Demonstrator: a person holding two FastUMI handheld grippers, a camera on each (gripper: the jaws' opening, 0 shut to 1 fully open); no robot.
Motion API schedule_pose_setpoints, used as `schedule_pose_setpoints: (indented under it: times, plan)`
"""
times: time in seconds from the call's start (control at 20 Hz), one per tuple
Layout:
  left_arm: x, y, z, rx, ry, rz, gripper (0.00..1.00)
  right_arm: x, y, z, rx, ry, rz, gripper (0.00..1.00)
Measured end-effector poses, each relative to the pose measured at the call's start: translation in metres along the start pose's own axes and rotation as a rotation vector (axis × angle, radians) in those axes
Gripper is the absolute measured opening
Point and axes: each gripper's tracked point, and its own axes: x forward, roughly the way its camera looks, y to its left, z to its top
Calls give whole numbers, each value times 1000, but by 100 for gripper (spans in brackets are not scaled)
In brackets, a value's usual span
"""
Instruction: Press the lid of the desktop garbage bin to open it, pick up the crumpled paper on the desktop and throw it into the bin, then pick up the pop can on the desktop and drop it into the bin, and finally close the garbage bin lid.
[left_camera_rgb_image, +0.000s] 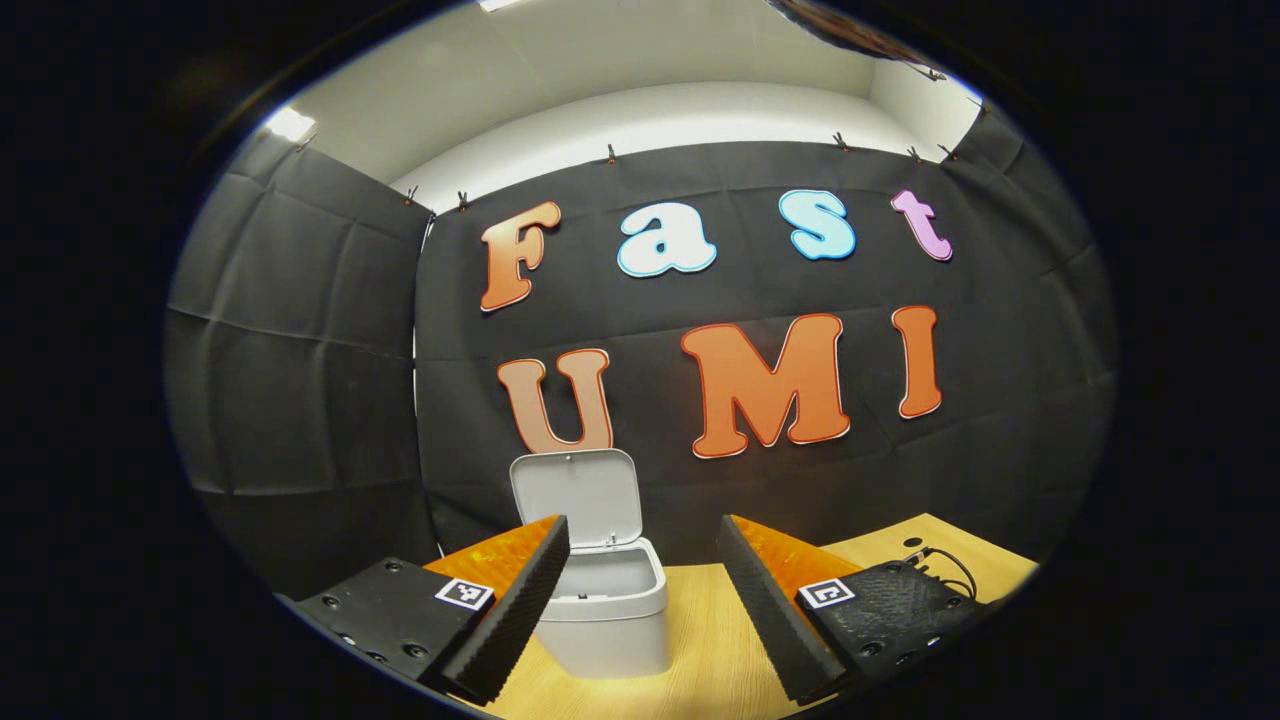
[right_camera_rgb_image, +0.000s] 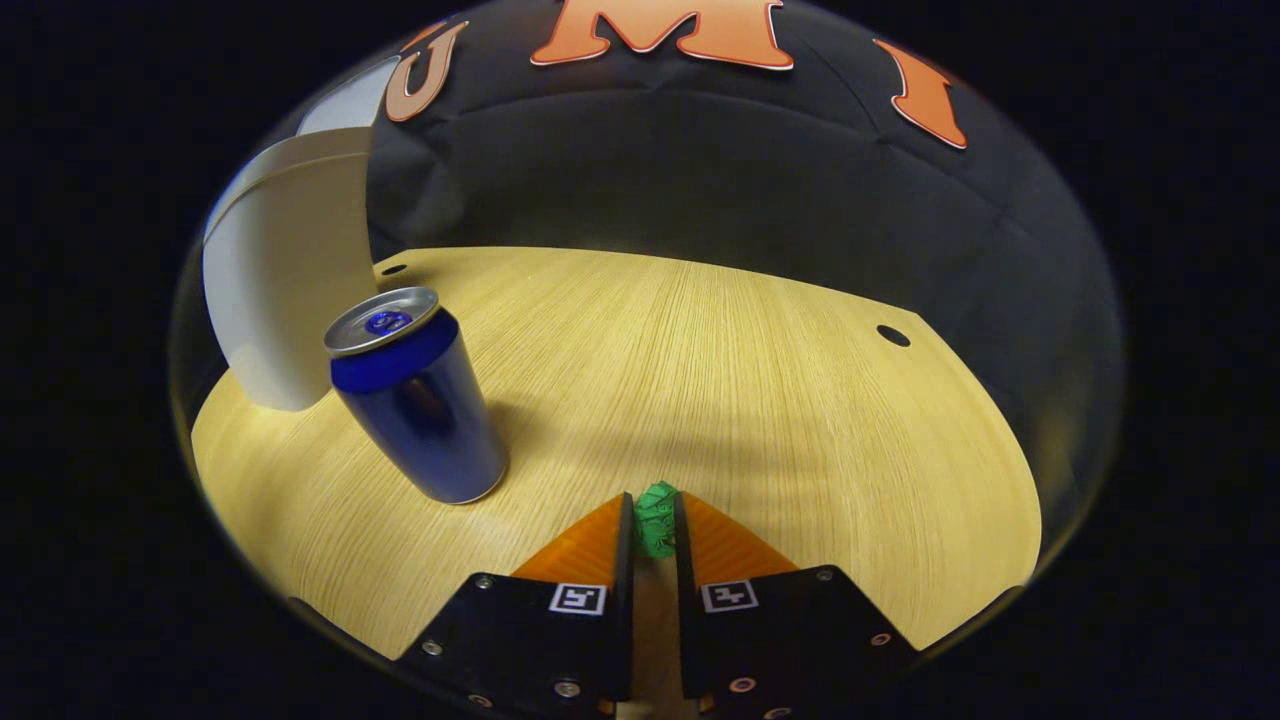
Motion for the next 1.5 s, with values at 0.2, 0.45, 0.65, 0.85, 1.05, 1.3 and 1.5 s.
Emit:
schedule_pose_setpoints:
  times: [0.2,0.45,0.65,0.85,1.05,1.3,1.5]
  plan:
    - [2,-2,-5,-19,3,-21,95,-14,-5,19,15,-50,2,13]
    - [2,2,-6,-47,-11,-28,99,-49,-1,67,5,-156,25,11]
    - [3,11,-8,-71,-24,-23,99,-80,5,106,-14,-237,36,11]
    - [4,23,-10,-89,-34,-5,99,-115,14,148,-24,-322,44,11]
    - [5,35,-15,-117,-39,17,99,-149,39,195,-16,-423,97,11]
    - [2,55,-22,-126,-37,59,95,-179,83,241,-32,-509,198,11]
    - [-4,74,-30,-124,-32,104,95,-190,119,264,-57,-545,267,11]
